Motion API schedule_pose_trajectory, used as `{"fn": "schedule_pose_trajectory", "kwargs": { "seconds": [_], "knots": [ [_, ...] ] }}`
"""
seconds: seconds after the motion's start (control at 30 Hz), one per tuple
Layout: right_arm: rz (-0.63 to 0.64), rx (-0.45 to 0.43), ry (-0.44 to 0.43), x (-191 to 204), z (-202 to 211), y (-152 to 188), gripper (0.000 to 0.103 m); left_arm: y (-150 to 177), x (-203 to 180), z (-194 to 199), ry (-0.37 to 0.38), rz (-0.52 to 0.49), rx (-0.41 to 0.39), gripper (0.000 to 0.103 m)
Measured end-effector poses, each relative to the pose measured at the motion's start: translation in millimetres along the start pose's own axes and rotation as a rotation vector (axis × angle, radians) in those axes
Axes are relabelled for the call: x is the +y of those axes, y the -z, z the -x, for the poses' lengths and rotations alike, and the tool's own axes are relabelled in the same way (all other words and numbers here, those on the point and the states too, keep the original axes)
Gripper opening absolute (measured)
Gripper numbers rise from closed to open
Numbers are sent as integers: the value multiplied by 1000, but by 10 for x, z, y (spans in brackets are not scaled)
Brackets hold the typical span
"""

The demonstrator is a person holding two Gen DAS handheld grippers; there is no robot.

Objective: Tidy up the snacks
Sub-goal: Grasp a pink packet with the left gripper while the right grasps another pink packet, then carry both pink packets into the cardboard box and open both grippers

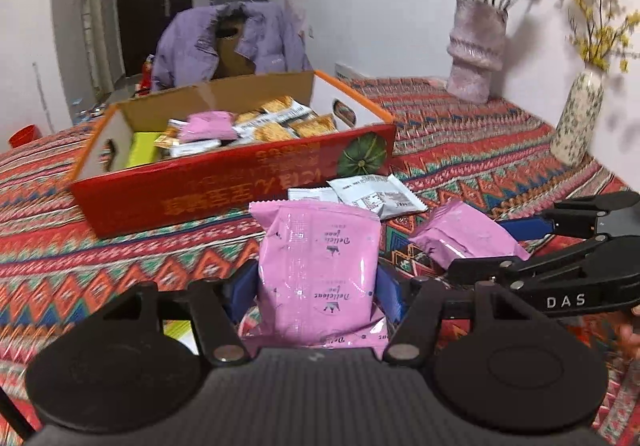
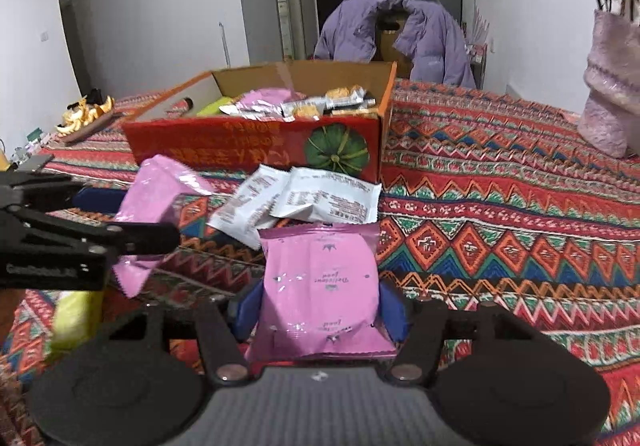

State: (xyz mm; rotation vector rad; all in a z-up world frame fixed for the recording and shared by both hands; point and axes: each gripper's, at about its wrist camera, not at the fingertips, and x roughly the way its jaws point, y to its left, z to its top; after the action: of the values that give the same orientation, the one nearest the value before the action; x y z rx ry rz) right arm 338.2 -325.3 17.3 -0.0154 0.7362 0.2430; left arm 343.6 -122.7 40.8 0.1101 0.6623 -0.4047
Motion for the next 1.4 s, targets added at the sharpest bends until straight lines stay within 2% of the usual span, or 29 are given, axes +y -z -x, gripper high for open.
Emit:
{"fn": "schedule_pose_trajectory", "kwargs": {
  "seconds": [0.17, 0.37, 0.7, 0.9, 1.13, 1.23, 1.4],
  "knots": [
    [25, -40, -16, 192, 361, 108, 60, 171, 52, 473, -32, 33, -42, 63],
    [61, -50, -41, 476, 669, 318, 60, 412, 128, 983, -76, 59, -88, 63],
    [102, -81, -68, 825, 973, 473, 60, 696, 315, 1511, -137, 121, -141, 63],
    [128, -75, -86, 955, 925, 412, 60, 686, 433, 1570, -143, 146, -163, 63],
    [114, -56, -85, 959, 697, 234, 60, 549, 615, 1380, -137, 165, -148, 63],
    [123, -61, -92, 954, 588, 49, 60, 371, 725, 1278, -113, 163, -156, 63],
    [165, -91, -104, 932, 321, -450, 60, -118, 979, 1072, -68, 154, -200, 63]
  ]
}}
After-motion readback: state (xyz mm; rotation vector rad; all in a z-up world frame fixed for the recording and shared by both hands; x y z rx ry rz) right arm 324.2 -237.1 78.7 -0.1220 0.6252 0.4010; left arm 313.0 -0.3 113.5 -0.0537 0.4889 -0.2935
